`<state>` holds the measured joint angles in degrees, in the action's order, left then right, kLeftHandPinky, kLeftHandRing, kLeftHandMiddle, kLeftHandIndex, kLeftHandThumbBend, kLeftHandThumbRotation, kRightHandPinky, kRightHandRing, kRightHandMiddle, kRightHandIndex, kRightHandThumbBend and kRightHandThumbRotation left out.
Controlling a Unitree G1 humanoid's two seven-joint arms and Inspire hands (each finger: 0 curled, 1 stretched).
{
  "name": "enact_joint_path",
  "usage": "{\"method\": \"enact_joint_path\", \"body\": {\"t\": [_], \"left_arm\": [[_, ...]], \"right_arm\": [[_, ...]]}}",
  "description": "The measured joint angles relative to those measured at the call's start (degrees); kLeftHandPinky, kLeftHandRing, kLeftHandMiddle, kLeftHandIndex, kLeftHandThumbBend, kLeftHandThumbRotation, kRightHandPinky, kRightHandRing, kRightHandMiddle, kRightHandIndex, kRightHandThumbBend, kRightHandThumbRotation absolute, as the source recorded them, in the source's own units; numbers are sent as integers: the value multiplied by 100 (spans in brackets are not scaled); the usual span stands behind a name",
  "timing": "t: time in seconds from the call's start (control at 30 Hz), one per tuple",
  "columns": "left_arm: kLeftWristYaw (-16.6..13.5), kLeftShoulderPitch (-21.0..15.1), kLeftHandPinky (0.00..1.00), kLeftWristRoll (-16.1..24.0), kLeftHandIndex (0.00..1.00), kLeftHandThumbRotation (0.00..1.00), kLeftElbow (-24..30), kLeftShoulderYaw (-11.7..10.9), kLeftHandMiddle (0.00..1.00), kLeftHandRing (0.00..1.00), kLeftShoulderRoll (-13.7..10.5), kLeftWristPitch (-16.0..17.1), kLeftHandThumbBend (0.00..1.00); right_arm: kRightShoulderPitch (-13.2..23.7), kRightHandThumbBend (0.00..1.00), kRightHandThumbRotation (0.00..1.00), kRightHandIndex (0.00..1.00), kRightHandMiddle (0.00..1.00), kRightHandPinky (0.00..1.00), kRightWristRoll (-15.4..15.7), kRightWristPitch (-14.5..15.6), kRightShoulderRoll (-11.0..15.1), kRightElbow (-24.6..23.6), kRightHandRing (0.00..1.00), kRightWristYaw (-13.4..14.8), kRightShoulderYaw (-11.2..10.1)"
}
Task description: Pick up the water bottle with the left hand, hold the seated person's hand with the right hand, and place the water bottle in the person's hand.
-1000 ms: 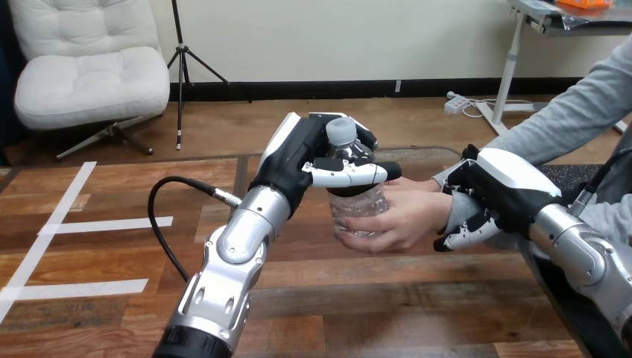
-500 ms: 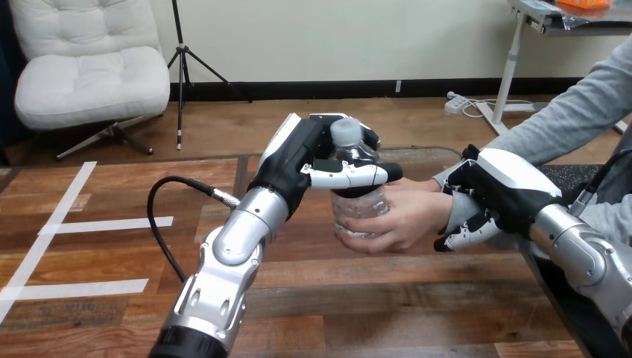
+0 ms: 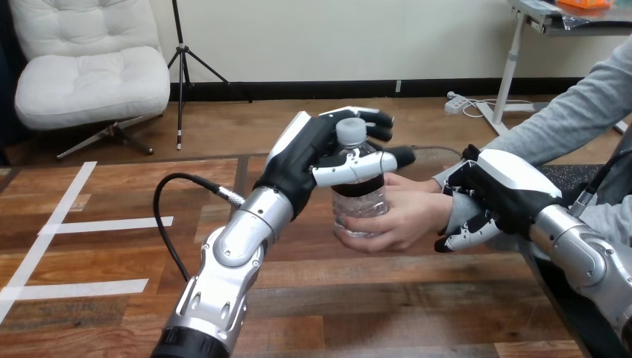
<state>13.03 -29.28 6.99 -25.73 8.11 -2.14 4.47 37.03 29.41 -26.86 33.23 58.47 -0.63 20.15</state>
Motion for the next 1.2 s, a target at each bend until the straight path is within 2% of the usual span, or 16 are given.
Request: {"method": "enact_joint_path", "body": {"t": [0.23,0.77,1.2], "left_arm": [[106,-4,98,9,100,85,-91,5,100,100,-10,162,100],[156,-4,100,7,100,97,-164,0,100,100,-55,218,100],[289,-4,100,-211,100,100,-163,-22,100,100,-40,233,100]], "right_arm": [[0,75,0,36,35,25,2,0,0,0,29,0,0],[0,74,0,36,35,25,39,-12,0,1,29,9,0],[0,74,0,36,34,24,39,-32,0,11,28,10,0]]}}
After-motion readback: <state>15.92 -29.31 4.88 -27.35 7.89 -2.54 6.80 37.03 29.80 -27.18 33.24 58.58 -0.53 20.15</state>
